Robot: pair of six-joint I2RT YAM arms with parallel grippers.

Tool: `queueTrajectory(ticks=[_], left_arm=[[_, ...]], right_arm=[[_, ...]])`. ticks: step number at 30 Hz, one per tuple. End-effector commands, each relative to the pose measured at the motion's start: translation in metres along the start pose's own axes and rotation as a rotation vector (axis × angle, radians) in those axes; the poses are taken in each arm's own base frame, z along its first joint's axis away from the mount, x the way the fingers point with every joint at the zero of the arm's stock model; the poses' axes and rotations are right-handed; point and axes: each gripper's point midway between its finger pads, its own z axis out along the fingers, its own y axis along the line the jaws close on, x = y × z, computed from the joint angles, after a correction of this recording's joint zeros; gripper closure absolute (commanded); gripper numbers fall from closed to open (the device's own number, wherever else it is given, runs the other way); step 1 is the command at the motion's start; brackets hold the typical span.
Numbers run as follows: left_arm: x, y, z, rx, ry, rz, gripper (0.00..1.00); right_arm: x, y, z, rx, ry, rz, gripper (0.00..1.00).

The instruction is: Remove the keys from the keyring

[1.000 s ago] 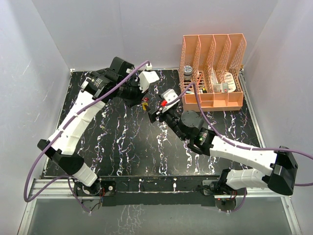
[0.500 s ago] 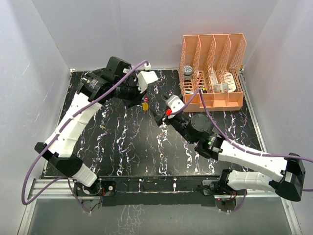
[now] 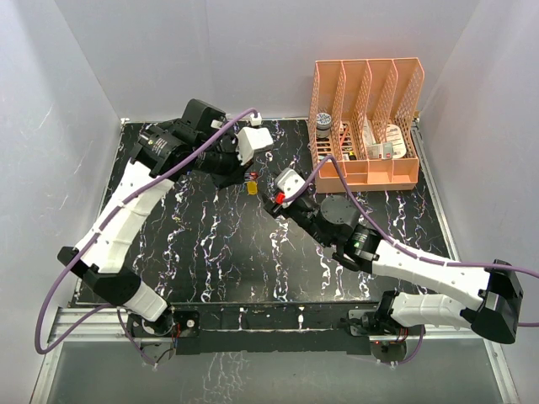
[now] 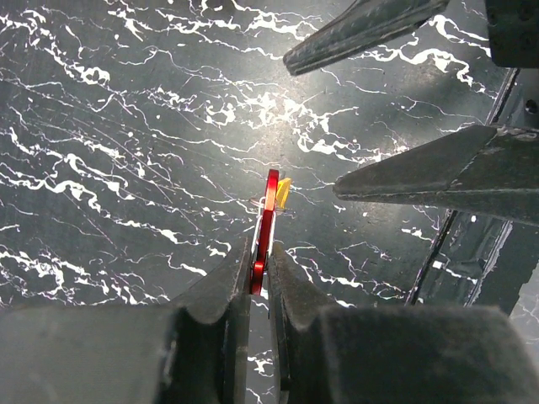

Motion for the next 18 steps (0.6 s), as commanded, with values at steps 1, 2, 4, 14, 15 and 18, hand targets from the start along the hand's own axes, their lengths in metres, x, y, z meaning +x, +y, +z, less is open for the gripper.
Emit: queueTrajectory(ticks=[1,2,4,14,15,18], left_arm=[[-0.003,-0.016,-0.017,0.036,-0.043,0.046,1.00],[-0.003,-0.018,-0.017,0.044,-0.044,0.050,1.00],[-0.002,-0.022,-0.017,0.065,-0.042,0.061,1.00],[0.012,-0.042,-0.001,0.145,0.042,0.109,1.00],[0.010,-0.044,-0.001,0.154,0.035,0.116,1.00],[0.004,-0.046,-0.004,0.159,0.007,0.133,1.00]], right_arm=[[-0.048,-0.005,-0.004,-0.037,-0.117,0.062,0.48],[-0.052,-0.006,-0.006,-0.041,-0.124,0.066,0.48],[-0.060,-0.007,-0.011,-0.052,-0.142,0.077,0.48],[-0.079,-0.009,-0.021,-0.089,-0.169,0.094,0.55],[-0.078,-0.008,-0.021,-0.098,-0.165,0.096,0.56],[-0.075,-0.001,-0.022,-0.130,-0.153,0.102,0.61]])
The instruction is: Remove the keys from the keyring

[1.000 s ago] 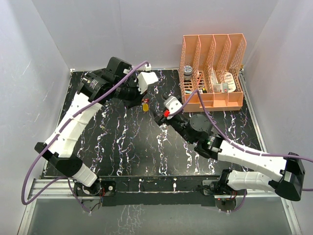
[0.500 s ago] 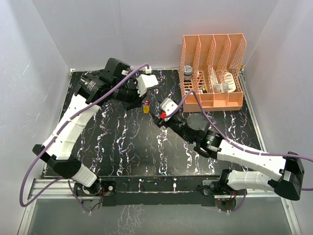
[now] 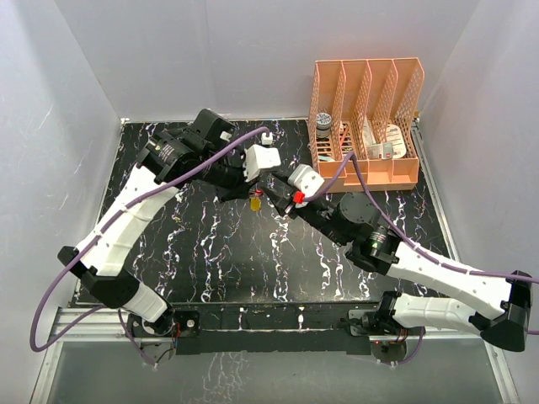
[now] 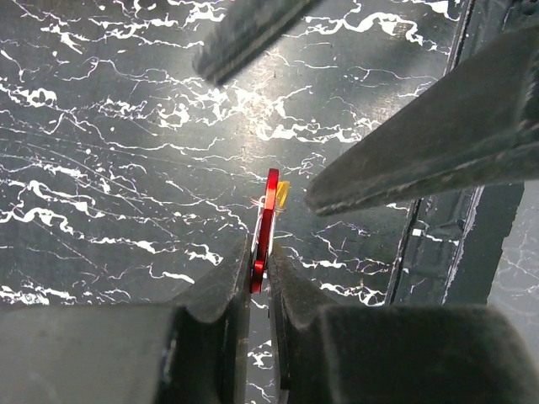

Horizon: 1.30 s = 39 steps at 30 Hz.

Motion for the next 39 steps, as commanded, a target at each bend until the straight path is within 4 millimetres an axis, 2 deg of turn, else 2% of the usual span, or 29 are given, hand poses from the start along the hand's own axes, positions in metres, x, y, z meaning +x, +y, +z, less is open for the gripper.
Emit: queueTrajectory(ticks=[1,11,18,23,28,39], left_arm=[[-0.006,-0.012,-0.007,0.036,-0.036,0.039,1.00],[-0.015,-0.012,-0.010,0.032,-0.066,0.065,1.00],[-0.016,-0.017,-0.009,0.055,-0.076,0.075,1.00],[-0.022,-0.023,-0.013,0.069,-0.114,0.097,1.00],[-0.025,-0.028,-0.016,0.081,-0.144,0.113,1.00],[-0.023,-0.030,-0.017,0.088,-0.141,0.115,1.00]], right_arm=[[-0.025,0.003,-0.003,-0.046,-0.049,0.037,0.62],[-0.020,0.009,-0.017,-0.082,-0.027,0.066,0.58],[-0.012,0.018,-0.013,-0.116,-0.005,0.076,0.62],[0.001,0.024,-0.009,-0.127,0.032,0.079,0.59],[0.004,0.026,-0.007,-0.128,0.039,0.083,0.59],[0.005,0.028,-0.004,-0.133,0.037,0.088,0.76]])
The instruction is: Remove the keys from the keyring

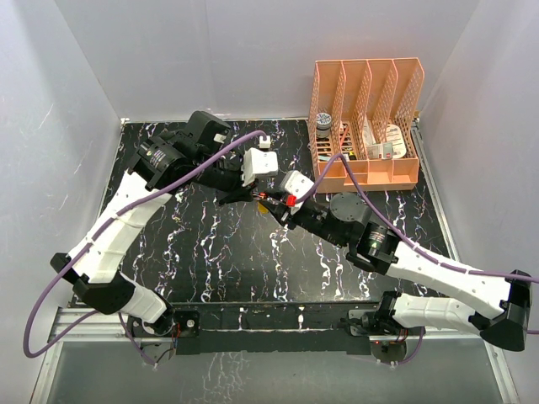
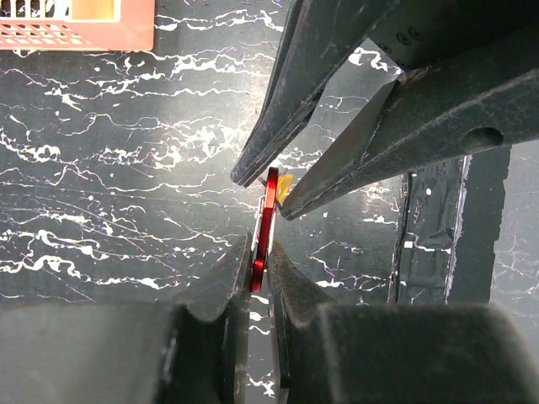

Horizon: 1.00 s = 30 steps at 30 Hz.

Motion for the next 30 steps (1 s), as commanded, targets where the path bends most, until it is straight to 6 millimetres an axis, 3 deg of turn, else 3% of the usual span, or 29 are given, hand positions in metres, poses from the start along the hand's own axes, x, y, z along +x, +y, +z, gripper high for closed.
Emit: queueTrajectory(ticks=[1,4,10,20,30], left_arm=[[-0.004,-0.010,-0.006,0.022,-0.024,0.018,1.00],[-0.001,-0.009,-0.005,0.021,-0.010,0.011,1.00],[0.000,-0.008,-0.004,0.016,-0.002,0.010,1.00],[0.003,-0.006,-0.004,0.012,0.016,0.003,1.00],[0.004,-0.006,-0.003,0.013,0.021,0.000,1.00]], right_arm=[[-0.026,-0.004,0.000,0.013,-0.081,0.017,0.77],[-0.026,-0.006,0.001,0.022,-0.080,0.018,0.72],[-0.029,-0.005,0.000,0.017,-0.089,0.022,0.75],[-0.035,-0.011,-0.004,0.041,-0.102,0.022,0.66],[-0.038,-0.014,-0.008,0.052,-0.108,0.020,0.69]])
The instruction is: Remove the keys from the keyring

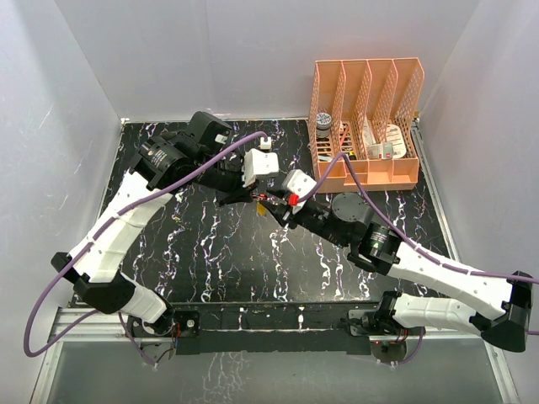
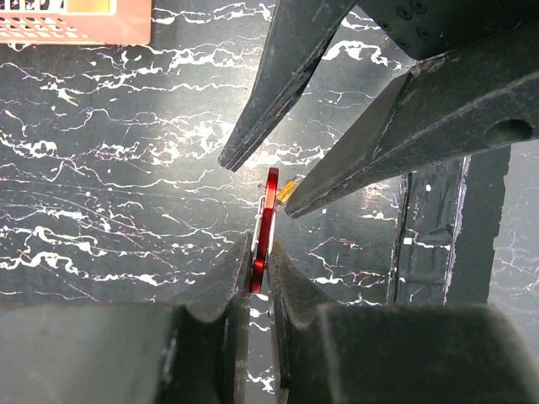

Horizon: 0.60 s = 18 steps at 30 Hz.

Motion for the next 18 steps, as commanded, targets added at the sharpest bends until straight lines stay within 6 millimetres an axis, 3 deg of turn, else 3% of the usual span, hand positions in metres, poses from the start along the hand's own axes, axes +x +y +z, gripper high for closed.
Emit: queueTrajectory(ticks=[1,8,15,18], left_arm=[[0.0012,-0.0061,-0.0043,0.013,0.006,0.003,1.00],[-0.0013,-0.0061,-0.0049,0.011,-0.004,0.007,1.00],[-0.0010,-0.0059,-0.0041,0.012,-0.004,0.008,1.00],[-0.0016,-0.0048,-0.0035,0.005,-0.009,0.009,1.00]], right_arm=[[-0.0372,-0.0120,-0.0061,0.043,-0.106,0.010,0.69],[-0.0345,-0.0098,-0.0043,0.033,-0.097,0.010,0.73],[-0.0335,-0.0074,-0.0012,0.021,-0.093,0.010,1.00],[-0.0332,-0.0064,-0.0011,0.016,-0.093,0.010,1.00]])
